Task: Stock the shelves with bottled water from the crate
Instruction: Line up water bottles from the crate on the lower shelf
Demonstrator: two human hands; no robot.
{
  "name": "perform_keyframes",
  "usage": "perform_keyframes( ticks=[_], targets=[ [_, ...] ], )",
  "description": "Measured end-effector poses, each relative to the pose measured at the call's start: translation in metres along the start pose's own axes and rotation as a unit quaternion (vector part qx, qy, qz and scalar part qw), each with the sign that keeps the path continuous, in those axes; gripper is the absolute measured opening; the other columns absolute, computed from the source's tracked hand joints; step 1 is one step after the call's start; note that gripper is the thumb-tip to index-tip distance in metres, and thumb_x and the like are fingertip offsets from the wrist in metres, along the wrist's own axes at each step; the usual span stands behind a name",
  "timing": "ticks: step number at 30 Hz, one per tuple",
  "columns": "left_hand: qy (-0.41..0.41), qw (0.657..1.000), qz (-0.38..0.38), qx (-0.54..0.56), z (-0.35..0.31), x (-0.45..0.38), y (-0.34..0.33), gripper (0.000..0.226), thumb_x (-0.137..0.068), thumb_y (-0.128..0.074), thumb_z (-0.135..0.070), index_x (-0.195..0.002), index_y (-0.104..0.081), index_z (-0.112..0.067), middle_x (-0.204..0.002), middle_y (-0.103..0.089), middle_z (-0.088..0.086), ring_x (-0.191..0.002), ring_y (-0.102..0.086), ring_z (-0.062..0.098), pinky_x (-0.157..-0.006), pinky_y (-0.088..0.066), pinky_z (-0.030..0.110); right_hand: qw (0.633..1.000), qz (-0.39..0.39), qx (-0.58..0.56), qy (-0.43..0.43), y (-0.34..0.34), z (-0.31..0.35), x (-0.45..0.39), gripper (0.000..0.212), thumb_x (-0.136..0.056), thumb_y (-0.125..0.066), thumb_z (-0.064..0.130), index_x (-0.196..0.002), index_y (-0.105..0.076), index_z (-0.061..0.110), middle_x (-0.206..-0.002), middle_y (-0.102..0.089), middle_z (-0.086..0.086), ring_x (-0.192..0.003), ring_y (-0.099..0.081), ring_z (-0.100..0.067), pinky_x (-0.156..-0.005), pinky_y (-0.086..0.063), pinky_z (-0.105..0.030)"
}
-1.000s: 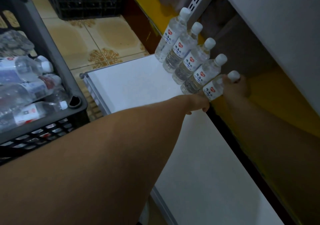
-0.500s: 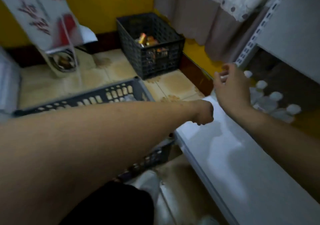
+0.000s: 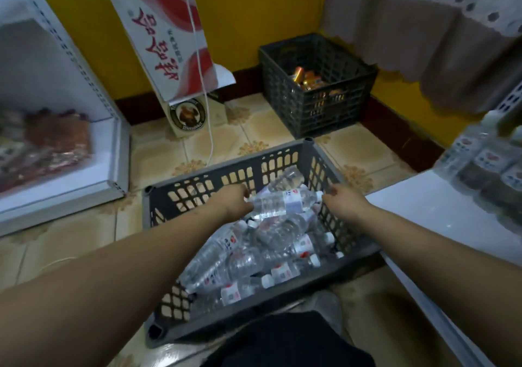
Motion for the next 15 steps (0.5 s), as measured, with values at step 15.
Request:
perform_keyframes(
  ticks=[15],
  targets=[
    [-0.023, 0.984, 0.018, -0.174, -0.001, -0.111, -0.072, 0.062, -0.072, -0.079, -0.048, -0.119, -0.061, -0.012, -0.118, -0.055, 0.009, -0.107, -0.052, 0.024, -0.095, -0.048, 0.038, 0.856, 0.06, -0.481, -0.179, -0.077, -0.028, -0.09, 0.039, -0.096, -0.059, 0.034, -0.128, -0.057, 0.011, -0.124, -0.062, -0.004, -0.102, -0.061, -0.019, -0.085, -0.05, -0.031]
  ],
)
Point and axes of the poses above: each hand's wrist, its own x-axis away from the middle knuckle, its own y-axis out of the back of the hand, z = x × y, the point moved 2 cm from there along -x, towards the middle knuckle
